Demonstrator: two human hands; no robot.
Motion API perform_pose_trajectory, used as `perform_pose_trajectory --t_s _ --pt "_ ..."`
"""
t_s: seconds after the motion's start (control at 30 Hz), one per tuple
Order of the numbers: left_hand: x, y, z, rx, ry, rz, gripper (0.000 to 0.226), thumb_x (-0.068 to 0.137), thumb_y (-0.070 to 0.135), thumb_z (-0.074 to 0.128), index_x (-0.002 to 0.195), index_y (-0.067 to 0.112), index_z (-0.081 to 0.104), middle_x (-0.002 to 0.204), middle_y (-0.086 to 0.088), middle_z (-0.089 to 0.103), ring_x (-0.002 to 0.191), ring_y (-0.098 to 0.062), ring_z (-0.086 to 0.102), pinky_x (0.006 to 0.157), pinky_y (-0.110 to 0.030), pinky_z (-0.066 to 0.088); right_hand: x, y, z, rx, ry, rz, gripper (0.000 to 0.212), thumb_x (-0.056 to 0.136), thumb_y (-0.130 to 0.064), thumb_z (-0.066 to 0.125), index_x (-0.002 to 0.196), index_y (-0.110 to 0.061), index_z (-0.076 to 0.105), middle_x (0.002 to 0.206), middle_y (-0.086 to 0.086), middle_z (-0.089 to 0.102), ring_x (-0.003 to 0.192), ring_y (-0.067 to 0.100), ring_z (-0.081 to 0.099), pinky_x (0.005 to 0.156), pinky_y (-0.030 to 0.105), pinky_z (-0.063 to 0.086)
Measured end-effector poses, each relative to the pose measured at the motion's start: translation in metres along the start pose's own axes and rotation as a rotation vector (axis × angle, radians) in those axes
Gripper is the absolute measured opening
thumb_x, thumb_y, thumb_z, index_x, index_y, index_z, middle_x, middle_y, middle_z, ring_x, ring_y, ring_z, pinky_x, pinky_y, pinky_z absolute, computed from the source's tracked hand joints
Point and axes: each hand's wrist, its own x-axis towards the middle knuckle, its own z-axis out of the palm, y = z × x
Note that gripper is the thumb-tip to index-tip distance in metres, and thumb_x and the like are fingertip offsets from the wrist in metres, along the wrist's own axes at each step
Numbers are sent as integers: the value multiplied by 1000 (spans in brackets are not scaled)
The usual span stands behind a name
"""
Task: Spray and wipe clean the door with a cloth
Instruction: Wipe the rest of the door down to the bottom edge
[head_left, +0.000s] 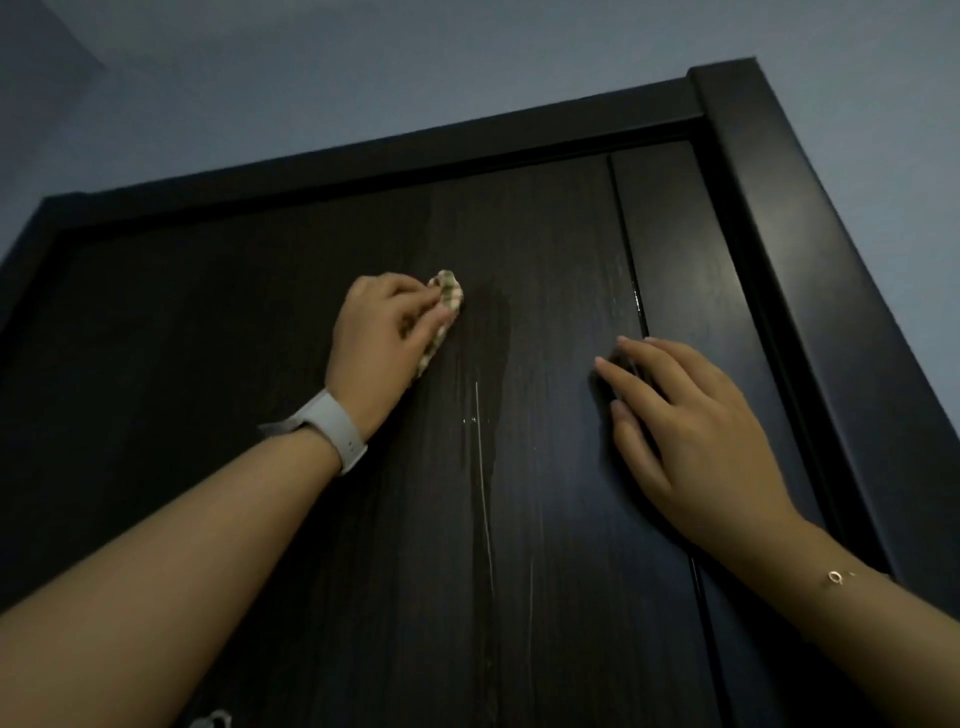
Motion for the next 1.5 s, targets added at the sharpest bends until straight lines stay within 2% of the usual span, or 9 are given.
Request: perform_pose_trajectory --t_s 0.13,0.23,0.47,0.73,0.93,1.07,1.27,1.4,1.5 --pt "-46 12 -3 -5 -64 164 36 93 34 55 125 20 63 118 7 62 106 -6 40 87 -5 25 -2 -1 1 -11 -11 -16 47 97 -32 35 132 -12 58 137 10 55 130 27 45 104 41 39" --pt "-49 17 3 8 -65 284 30 92 27 56 117 15 69 105 0 66 93 -12 44 78 -13 27 -1 1 2 -19 -15 0 48 96 -32 35 133 -12 58 137 10 54 130 27 44 103 41 39" --pt "20 27 17 -26 -18 4 23 94 26 60 114 20 70 103 0 64 97 -14 51 85 -30 43 -1 3 3 -12 7 41 50 93 -29 35 135 -10 56 139 12 51 127 27 44 96 40 43" --pt "-113 43 -12 -199 -145 193 21 85 17 71 105 18 74 91 7 67 81 -6 50 73 -8 37 -21 10 -4 46 -44 61 51 96 -32 32 141 -14 49 147 10 43 136 27 38 102 43 42" --pt "-27 25 -1 -120 -50 -21 21 87 23 69 107 20 73 96 1 68 93 -15 60 86 -29 46 -27 9 -2 50 -49 82 54 99 -34 30 149 -16 37 154 8 36 140 24 35 102 36 40" --pt "-55 35 -4 -117 -76 -10 20 88 21 68 108 20 73 96 0 67 90 -16 57 83 -35 46 -25 9 -4 76 -67 104 55 98 -37 28 149 -17 36 154 8 34 143 24 30 105 38 38" --pt "-140 57 -20 -219 -201 160 19 85 20 71 104 20 74 90 8 66 81 -7 52 74 -12 40 -17 21 -22 97 -189 49 60 96 -44 28 150 -20 35 152 6 38 140 23 33 108 37 36" --pt "-81 57 -4 -187 -176 89 18 84 22 71 101 20 76 88 3 67 81 -13 57 73 -20 42 13 54 -50 -49 -219 -61 60 96 -44 23 149 -19 36 150 10 41 133 29 40 95 45 47" --pt "-26 66 14 -211 -88 -11 20 85 21 73 104 16 75 90 5 65 86 -9 59 76 -14 43 9 73 -52 -115 -258 -49 61 97 -45 20 148 -16 39 153 13 36 140 31 32 106 48 39"
